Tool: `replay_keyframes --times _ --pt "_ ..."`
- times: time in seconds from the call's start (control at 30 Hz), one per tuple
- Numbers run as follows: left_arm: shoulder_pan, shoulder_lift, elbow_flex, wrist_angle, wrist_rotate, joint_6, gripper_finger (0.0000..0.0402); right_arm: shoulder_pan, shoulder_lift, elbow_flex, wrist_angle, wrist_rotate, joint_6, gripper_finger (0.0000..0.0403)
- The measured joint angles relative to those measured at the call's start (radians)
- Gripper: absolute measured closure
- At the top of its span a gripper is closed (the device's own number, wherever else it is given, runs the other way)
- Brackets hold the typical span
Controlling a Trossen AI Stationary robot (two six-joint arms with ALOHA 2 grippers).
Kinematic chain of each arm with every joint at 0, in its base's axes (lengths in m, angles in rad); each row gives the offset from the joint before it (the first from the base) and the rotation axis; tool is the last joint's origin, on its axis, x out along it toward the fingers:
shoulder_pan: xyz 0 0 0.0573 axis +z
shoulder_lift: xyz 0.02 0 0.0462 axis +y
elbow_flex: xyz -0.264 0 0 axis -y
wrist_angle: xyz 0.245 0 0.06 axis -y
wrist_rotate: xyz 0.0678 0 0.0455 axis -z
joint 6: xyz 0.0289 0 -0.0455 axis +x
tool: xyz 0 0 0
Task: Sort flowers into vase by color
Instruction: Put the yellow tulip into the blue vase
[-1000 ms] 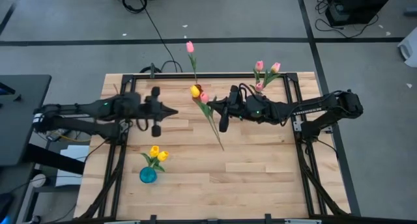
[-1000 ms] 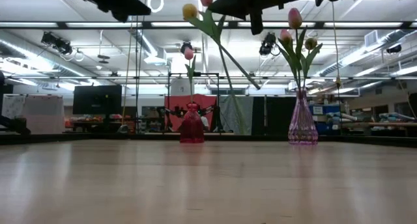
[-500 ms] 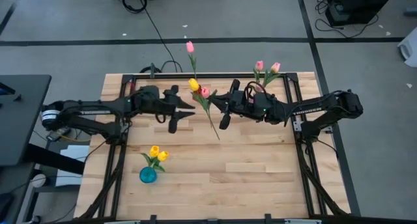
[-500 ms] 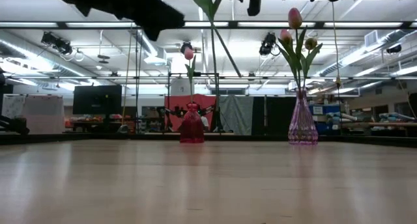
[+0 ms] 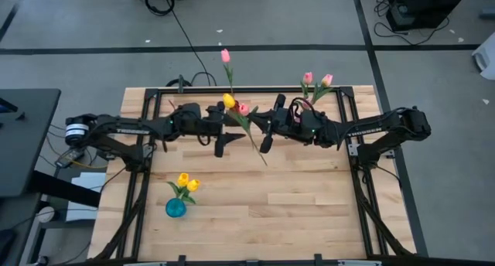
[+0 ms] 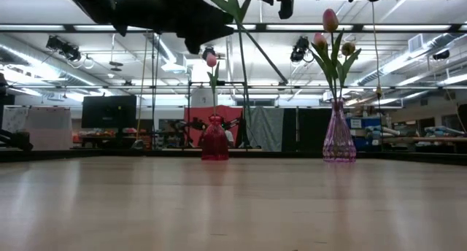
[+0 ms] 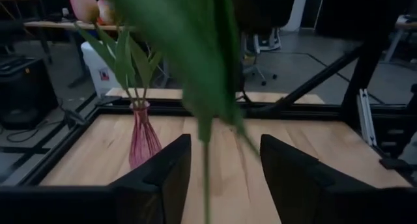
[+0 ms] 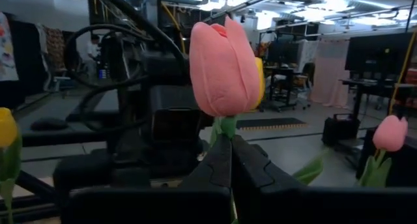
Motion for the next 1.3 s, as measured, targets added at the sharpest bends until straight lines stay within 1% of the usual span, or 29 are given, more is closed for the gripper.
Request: replay_keyframes --times 0.1,0.23,0.33,0.47,0.53,0.77,0.83,0.93,1.17,1.23,1.3 --pt "-0.001 0.009 0.000 0.029 0.005 -0.030 0.0218 0.000 0.000 0.000 0.000 0.003 -0.022 0.0396" --pt "-0.003 0.011 0.000 0.040 0.047 -0.049 0.0227 -0.004 0.000 0.000 0.000 0.003 -0.042 0.0396" --pt "-0.008 0.014 0.000 0.038 0.043 -0.048 0.0230 -0.005 0.000 0.000 0.001 0.002 -0.044 0.0396" --pt "-0.007 0.030 0.000 0.085 0.033 -0.069 0.0231 -0.005 0.000 0.000 0.001 0.000 -0.044 0.0396" --pt "-0.007 0.053 0.005 0.131 0.032 -0.075 0.0231 -0.005 0.000 0.000 0.001 0.000 -0.044 0.0396" --pt "-0.007 0.125 0.042 0.132 0.029 -0.096 0.0241 -0.005 0.000 0.000 0.002 0.000 -0.052 0.0396" --pt "-0.007 0.130 0.048 0.131 0.025 -0.095 0.0253 -0.005 0.000 0.000 0.002 0.000 -0.052 0.0396" --pt "-0.007 0.126 0.049 0.136 0.023 -0.072 0.0283 -0.002 0.000 0.000 -0.004 0.000 -0.052 0.0396" --pt "-0.006 0.117 0.050 0.135 0.021 -0.048 0.0377 -0.002 0.000 0.000 -0.008 0.000 -0.038 0.0393" --pt "-0.006 0.116 0.050 0.128 0.023 -0.047 0.0389 0.001 0.000 0.000 -0.007 -0.001 -0.026 0.0390" --pt "-0.006 0.116 0.050 0.116 0.030 -0.047 0.0386 0.006 0.000 0.000 -0.009 0.000 -0.020 0.0378"
